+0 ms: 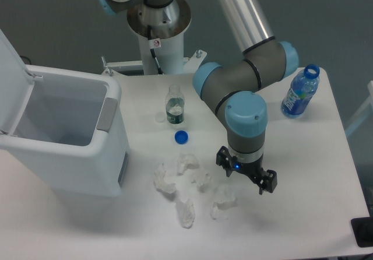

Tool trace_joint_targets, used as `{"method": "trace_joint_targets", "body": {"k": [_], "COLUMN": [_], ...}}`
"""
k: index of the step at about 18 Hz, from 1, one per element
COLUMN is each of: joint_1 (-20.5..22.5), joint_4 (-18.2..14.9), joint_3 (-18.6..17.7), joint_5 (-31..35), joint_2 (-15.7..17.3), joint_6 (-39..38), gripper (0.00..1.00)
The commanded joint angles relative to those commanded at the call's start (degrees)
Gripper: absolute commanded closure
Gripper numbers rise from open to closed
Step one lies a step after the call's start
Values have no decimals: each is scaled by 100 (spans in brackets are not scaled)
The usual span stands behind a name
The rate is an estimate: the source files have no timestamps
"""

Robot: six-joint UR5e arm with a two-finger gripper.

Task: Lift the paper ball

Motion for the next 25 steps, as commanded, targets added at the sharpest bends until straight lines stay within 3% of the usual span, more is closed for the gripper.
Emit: {"method": "trace_joint_targets", "body": {"k": [4, 8, 11, 25], "joint_1": [-140, -237, -255, -387], "joint_4": [17, 316, 351, 343], "joint_3": [246, 264, 308, -114], "joint_5": [-203, -203, -229, -264], "joint_2": [-255, -492, -624, -695], "joint_6": [-236, -668, -659, -501], "gripper": [0, 0, 0, 0]}}
